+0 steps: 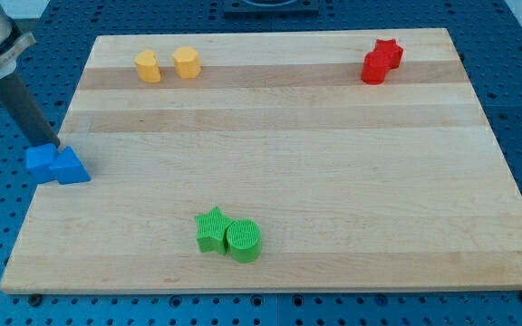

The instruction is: Separate blue cube and blue triangle

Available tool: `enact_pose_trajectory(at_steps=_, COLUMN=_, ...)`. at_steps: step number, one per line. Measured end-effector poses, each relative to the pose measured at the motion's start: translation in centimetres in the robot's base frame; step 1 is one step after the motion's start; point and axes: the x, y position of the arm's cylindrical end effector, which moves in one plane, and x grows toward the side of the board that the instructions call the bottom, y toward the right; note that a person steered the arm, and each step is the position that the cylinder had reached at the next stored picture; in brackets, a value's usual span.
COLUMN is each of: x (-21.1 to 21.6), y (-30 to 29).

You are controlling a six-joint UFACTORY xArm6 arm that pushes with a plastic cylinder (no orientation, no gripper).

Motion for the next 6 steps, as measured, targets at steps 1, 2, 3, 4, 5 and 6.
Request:
enact_pose_trajectory(at_steps=1, x=1.0, y=0.0)
enact_pose_trajectory(at_steps=2, x=1.4, y=0.3)
enact_pose_trajectory(at_steps=3, x=1.5, y=0.7)
enact_pose_trajectory(at_steps=4, x=3.7, y=1.5)
enact_pose_trajectory(at_steps=5, x=4.8, y=3.5)
enact_pose_trajectory(at_steps=6, x=5.3, y=5.8)
